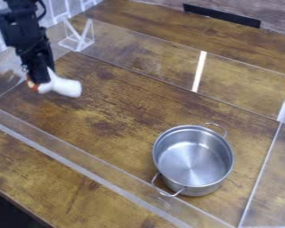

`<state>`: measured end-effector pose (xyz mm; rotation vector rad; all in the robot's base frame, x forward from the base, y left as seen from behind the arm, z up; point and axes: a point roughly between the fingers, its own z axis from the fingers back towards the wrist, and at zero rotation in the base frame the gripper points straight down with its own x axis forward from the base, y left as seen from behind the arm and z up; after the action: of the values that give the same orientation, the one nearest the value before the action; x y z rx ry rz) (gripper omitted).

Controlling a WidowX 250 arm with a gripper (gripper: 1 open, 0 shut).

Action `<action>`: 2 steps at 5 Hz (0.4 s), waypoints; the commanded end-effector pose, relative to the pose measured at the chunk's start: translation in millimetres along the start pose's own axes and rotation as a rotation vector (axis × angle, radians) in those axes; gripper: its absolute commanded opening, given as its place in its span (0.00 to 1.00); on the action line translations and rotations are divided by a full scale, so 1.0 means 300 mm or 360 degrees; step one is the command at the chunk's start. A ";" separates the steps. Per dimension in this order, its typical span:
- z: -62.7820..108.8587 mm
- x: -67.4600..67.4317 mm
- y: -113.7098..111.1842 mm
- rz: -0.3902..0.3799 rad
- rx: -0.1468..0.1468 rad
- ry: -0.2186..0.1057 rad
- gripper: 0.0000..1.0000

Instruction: Put the mushroom in the silver pot

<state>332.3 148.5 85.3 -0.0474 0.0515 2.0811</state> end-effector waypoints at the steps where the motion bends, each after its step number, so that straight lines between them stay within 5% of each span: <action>1: 0.188 -0.095 0.010 -0.0008 -0.0188 -0.0005 0.00; 2: 0.262 -0.148 0.045 0.0032 -0.0207 0.0006 0.00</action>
<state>337.0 114.9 133.4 -0.0515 0.0098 2.1138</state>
